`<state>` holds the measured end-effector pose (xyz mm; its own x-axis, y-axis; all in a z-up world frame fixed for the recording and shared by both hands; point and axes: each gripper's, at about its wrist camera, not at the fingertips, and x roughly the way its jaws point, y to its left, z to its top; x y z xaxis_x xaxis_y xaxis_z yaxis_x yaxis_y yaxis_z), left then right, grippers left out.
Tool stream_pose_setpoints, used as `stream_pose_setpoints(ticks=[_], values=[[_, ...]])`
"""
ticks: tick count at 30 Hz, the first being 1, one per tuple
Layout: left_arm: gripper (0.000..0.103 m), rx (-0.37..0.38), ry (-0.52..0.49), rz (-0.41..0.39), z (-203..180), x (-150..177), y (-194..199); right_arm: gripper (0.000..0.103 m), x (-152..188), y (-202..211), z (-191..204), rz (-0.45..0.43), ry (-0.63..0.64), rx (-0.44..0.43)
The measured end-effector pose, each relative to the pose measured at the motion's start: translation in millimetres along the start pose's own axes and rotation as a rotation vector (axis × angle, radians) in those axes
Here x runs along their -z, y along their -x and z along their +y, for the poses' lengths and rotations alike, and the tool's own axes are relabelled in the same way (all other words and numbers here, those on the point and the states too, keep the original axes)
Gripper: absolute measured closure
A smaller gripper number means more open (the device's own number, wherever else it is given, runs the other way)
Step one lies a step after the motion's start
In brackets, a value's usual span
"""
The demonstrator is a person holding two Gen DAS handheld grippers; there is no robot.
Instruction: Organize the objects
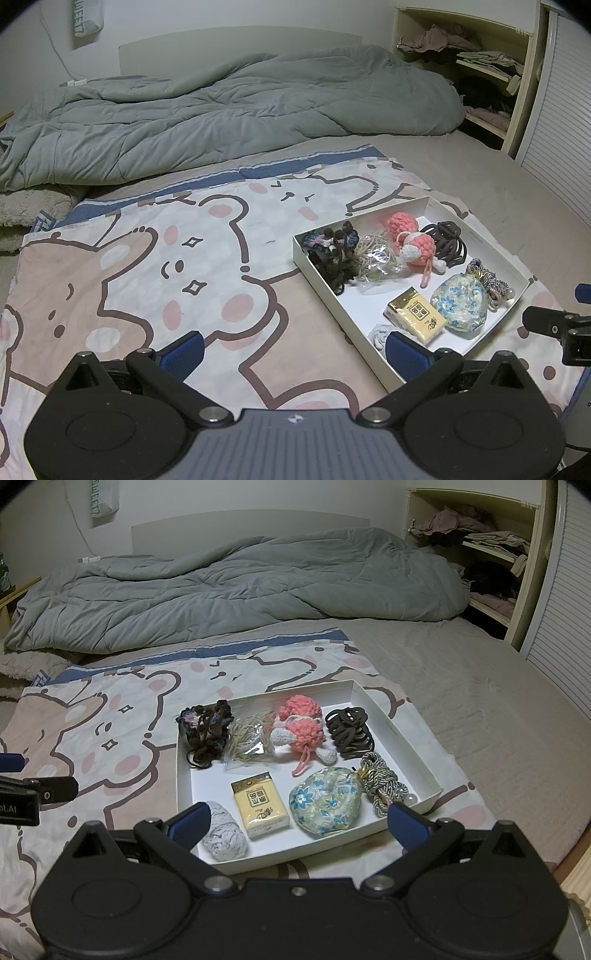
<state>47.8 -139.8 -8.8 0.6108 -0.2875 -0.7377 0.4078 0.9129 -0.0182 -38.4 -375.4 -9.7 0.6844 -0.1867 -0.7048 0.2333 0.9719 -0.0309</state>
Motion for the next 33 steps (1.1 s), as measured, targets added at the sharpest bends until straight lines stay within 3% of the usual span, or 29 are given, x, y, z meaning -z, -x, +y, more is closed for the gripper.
stream_pose_setpoints(ticks=[33], values=[[0.0, 0.001, 0.005, 0.001, 0.7, -0.1, 0.9, 0.0, 1.6, -1.6, 0.9, 0.003, -0.002, 0.001]])
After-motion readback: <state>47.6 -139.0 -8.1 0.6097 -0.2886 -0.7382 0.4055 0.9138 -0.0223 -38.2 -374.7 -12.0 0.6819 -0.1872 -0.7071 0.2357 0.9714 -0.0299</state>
